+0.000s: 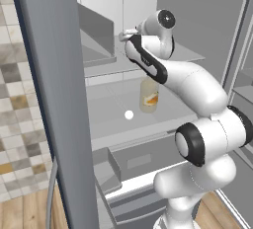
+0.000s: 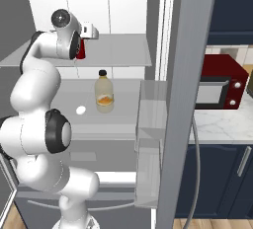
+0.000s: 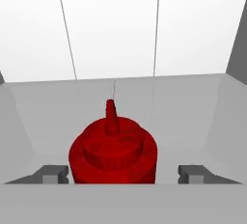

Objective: Place the ketchup and ketchup from the counter to the top shelf of the fridge. If the existing items in the fridge are on the top shelf, move them to other shelves.

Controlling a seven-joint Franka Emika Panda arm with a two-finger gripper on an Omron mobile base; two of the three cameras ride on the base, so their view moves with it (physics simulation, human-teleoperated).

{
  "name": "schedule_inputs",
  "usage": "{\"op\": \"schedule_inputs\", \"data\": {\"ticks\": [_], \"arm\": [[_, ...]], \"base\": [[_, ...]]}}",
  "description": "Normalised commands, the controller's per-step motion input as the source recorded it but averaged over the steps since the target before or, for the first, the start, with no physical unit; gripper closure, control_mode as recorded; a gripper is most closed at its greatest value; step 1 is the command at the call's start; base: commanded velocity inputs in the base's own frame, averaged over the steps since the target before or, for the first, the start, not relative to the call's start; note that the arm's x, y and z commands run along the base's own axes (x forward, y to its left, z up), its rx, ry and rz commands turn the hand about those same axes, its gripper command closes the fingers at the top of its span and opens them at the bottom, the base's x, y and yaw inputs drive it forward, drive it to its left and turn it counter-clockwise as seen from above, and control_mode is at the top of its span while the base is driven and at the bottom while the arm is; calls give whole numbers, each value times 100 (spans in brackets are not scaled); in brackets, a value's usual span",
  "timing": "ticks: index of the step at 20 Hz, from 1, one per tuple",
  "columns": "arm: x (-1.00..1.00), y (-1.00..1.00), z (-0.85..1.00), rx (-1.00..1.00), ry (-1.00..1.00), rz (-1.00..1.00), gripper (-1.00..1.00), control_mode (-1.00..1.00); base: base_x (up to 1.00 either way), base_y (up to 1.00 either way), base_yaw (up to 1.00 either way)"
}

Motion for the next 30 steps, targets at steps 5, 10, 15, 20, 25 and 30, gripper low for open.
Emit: {"op": "schedule_inputs", "data": {"ticks": [5, 10, 15, 20, 25, 30], "arm": [[-7, 0, 0, 0, 0, 0, -100, -100], [-43, 0, 0, 0, -5, 0, -100, -100], [-69, 0, 0, 0, -12, 0, -100, -100], [-98, -5, 0, 0, -20, 0, -100, -100], [-100, -18, 15, 2, -21, 0, -100, -100], [-100, -14, 30, 1, -5, -2, -100, -100]], "base": [[0, 0, 0], [0, 0, 0], [0, 0, 0], [0, 0, 0], [0, 0, 0], [0, 0, 0]]}}
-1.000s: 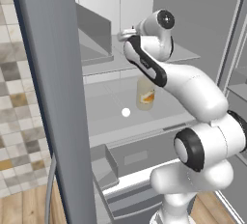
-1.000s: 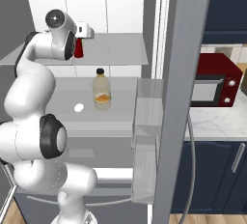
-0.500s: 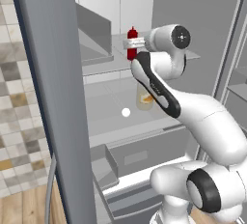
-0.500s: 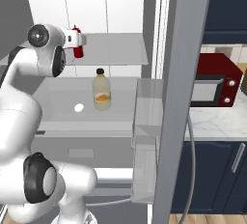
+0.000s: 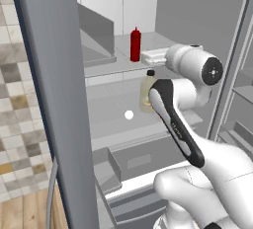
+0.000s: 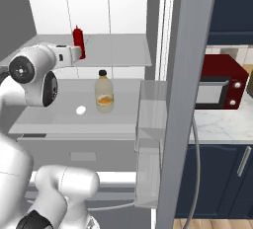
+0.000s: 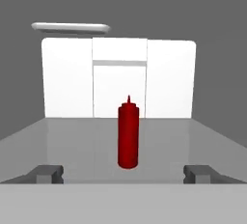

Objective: Place the ketchup and ketchup from the counter to the top shelf of the fridge. If the existing items in the fridge are on the top shelf, move them to other shelves.

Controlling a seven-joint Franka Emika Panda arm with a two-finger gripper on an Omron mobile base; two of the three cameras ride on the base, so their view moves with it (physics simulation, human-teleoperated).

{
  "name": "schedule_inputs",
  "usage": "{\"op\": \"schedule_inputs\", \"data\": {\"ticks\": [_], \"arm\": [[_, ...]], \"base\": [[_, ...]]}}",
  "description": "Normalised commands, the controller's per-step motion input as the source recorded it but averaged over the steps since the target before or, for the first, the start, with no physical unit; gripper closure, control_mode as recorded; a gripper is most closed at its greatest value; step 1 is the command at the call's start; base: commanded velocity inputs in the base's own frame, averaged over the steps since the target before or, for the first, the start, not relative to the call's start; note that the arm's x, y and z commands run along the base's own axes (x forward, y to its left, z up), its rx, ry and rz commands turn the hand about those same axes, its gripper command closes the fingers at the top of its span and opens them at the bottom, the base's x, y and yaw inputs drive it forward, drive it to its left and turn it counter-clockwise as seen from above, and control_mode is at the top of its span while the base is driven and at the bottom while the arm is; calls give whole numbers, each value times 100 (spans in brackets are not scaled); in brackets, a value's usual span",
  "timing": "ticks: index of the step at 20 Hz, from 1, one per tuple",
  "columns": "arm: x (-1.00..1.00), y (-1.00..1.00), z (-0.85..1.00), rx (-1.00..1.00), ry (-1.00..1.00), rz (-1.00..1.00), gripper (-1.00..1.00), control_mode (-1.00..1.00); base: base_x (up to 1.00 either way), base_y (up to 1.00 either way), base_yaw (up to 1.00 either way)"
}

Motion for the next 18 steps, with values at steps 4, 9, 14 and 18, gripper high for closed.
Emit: {"op": "schedule_inputs", "data": {"ticks": [4, 9, 14, 18], "arm": [[-100, -14, 35, 0, 0, 0, -100, -100], [-100, -11, 30, 0, 9, 0, -100, -100], [-100, -25, 5, 0, 22, 0, -100, -100], [-100, -29, -18, 0, 39, 0, -100, -100]], "base": [[0, 0, 0], [0, 0, 0], [0, 0, 0], [0, 0, 0]]}}
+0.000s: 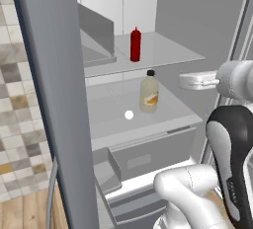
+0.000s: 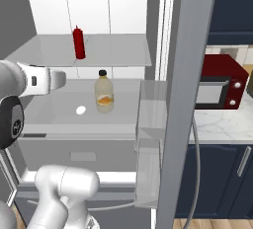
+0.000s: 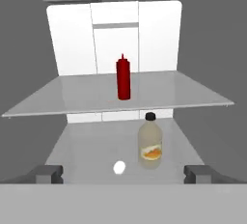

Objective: Place the ketchup and ketchup from the counter to the top shelf of the fridge. If the existing items in the fridge are on the top shelf, move them to other shelves.

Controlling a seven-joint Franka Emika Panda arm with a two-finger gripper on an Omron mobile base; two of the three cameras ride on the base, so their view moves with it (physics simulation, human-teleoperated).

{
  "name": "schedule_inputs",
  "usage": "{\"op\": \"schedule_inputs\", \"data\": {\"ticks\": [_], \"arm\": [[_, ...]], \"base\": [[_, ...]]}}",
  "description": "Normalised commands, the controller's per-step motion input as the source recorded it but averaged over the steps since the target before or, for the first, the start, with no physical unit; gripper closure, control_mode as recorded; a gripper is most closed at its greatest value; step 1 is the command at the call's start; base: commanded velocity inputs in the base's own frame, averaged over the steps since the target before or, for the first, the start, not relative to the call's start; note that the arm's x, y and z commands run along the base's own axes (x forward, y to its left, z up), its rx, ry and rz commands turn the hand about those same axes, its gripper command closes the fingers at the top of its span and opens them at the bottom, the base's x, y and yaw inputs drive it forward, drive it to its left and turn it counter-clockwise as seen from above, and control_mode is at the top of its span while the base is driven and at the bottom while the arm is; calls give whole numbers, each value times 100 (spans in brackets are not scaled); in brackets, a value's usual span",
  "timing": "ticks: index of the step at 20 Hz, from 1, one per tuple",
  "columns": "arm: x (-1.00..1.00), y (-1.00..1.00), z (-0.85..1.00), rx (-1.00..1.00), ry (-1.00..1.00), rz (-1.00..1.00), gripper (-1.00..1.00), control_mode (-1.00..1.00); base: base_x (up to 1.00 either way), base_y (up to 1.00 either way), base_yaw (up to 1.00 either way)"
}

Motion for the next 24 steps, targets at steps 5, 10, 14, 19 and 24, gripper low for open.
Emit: {"op": "schedule_inputs", "data": {"ticks": [5, 10, 14, 19, 24], "arm": [[-89, -10, -47, -7, 40, 0, -100, -100], [-11, 0, -9, -7, 9, 0, -100, -100], [-2, 0, 0, 0, 1, 0, -100, -100], [-26, 0, -4, 0, 3, 0, -100, 100], [0, 0, 0, 0, 0, 0, -100, 100]], "base": [[0, 0, 0], [0, 0, 0], [0, 0, 0], [-60, -4, 0], [-100, -21, 0]]}}
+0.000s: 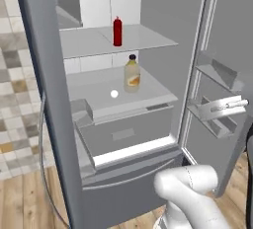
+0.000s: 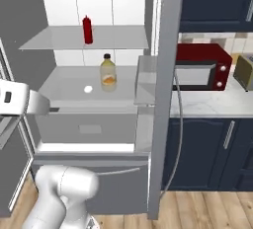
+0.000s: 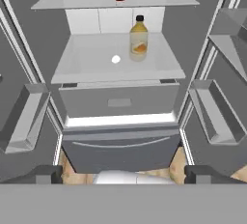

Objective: Place the ketchup and ketchup from the counter to the top shelf of the fridge. If the existing items in the fridge are on the top shelf, move them to other shelves.

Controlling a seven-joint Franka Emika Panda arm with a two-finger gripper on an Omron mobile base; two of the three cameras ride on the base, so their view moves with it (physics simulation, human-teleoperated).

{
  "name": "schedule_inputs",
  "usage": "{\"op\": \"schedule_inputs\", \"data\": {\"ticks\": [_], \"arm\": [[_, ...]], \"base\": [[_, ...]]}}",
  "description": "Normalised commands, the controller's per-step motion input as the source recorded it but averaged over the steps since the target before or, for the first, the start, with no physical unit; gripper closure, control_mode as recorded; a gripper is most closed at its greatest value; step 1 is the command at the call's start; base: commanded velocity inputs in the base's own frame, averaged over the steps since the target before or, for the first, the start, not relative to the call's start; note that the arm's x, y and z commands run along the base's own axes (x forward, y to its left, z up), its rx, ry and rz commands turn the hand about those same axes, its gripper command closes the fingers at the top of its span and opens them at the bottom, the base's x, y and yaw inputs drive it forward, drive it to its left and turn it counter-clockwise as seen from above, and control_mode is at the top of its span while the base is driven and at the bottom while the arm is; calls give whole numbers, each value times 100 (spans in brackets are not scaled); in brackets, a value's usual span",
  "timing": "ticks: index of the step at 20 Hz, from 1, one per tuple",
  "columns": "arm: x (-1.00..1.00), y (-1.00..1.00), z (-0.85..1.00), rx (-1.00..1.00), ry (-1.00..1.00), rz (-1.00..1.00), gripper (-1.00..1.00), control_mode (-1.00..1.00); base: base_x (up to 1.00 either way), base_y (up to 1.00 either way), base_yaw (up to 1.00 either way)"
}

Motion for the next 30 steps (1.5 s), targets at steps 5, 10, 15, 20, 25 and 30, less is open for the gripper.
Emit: {"op": "schedule_inputs", "data": {"ticks": [5, 10, 15, 20, 25, 30], "arm": [[0, 0, 0, 0, 0, 0, -100, 100], [0, 0, 0, 0, 0, 0, -100, 100], [0, 0, 0, 0, 0, 0, -100, 100], [0, 0, 0, 0, 0, 0, -100, 100], [0, 0, 0, 0, 0, 0, -100, 100], [0, 0, 0, 0, 0, 0, -100, 100]], "base": [[-100, -60, -12], [-60, -100, -48], [4, -100, -62], [77, -87, -40], [100, -65, -13], [100, -47, 0]]}}
